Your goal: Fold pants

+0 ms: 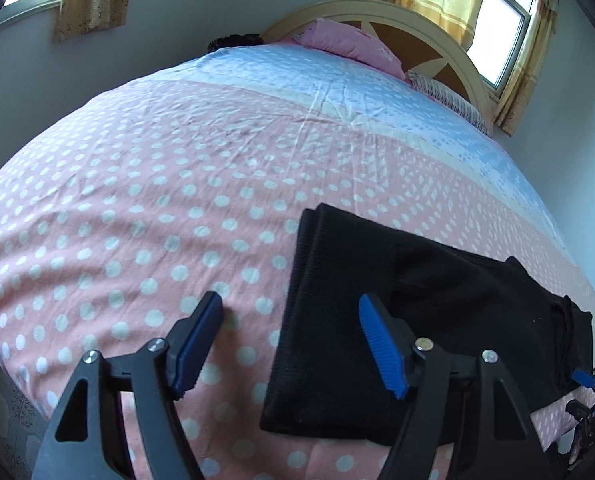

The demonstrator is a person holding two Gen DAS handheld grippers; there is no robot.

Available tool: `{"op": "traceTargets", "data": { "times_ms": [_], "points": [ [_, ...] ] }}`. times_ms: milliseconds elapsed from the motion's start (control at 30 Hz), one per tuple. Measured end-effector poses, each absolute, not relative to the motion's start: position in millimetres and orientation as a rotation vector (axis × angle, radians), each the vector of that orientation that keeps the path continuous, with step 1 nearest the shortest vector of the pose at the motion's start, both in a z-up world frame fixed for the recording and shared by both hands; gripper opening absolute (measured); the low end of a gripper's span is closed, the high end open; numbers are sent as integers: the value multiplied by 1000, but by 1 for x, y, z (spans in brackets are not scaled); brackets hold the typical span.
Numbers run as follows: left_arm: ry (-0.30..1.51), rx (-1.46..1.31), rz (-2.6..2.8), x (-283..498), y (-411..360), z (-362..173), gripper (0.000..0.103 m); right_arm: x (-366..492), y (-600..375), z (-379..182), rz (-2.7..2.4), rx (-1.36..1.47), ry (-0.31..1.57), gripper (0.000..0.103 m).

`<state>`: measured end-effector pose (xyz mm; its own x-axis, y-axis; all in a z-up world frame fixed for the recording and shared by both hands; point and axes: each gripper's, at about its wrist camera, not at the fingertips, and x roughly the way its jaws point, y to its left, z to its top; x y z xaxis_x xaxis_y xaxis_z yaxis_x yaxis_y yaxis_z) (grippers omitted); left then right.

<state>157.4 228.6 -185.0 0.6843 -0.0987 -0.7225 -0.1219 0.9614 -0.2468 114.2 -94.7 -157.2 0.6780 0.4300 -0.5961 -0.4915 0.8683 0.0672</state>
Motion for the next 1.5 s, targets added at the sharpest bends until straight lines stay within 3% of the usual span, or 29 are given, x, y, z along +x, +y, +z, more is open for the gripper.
{"op": "traceTargets", "data": {
  "times_ms": [100, 167, 600, 700, 767, 933, 1000, 1033, 1100, 1133, 1300, 1500],
  "points": [
    [817, -294, -6, 156, 226, -185, 62, 117, -104, -153, 503, -59, 636, 53],
    [831, -335, -67, 156, 223, -185, 39, 118, -109, -151, 489, -40, 628, 53],
    [830, -353, -33, 159, 223, -187, 51, 115, -120, -148, 471, -8, 612, 53],
    [831, -310, -26, 159, 219, -185, 56, 114, -120, -148, 472, -10, 609, 53],
    [840, -286, -23, 162, 216, -185, 68, 114, -121, -146, 471, -5, 600, 53],
    [857, -204, -30, 165, 208, -190, 70, 111, -124, -138, 467, 10, 567, 53],
    [852, -212, -40, 163, 209, -190, 66, 110, -128, -134, 454, 12, 552, 53],
    [852, -219, -67, 163, 208, -190, 53, 110, -129, -133, 447, 12, 549, 53],
    [852, -234, -89, 161, 207, -188, 42, 111, -136, -130, 412, 10, 545, 53],
    [855, -272, -127, 161, 208, -187, 26, 111, -141, -127, 380, 7, 546, 53],
    [842, -342, -171, 157, 209, -173, 23, 115, -173, -114, 249, 43, 543, 53],
    [738, -398, -304, 143, 184, -116, 23, 112, -223, -100, 107, 153, 529, 53]
  ]
}}
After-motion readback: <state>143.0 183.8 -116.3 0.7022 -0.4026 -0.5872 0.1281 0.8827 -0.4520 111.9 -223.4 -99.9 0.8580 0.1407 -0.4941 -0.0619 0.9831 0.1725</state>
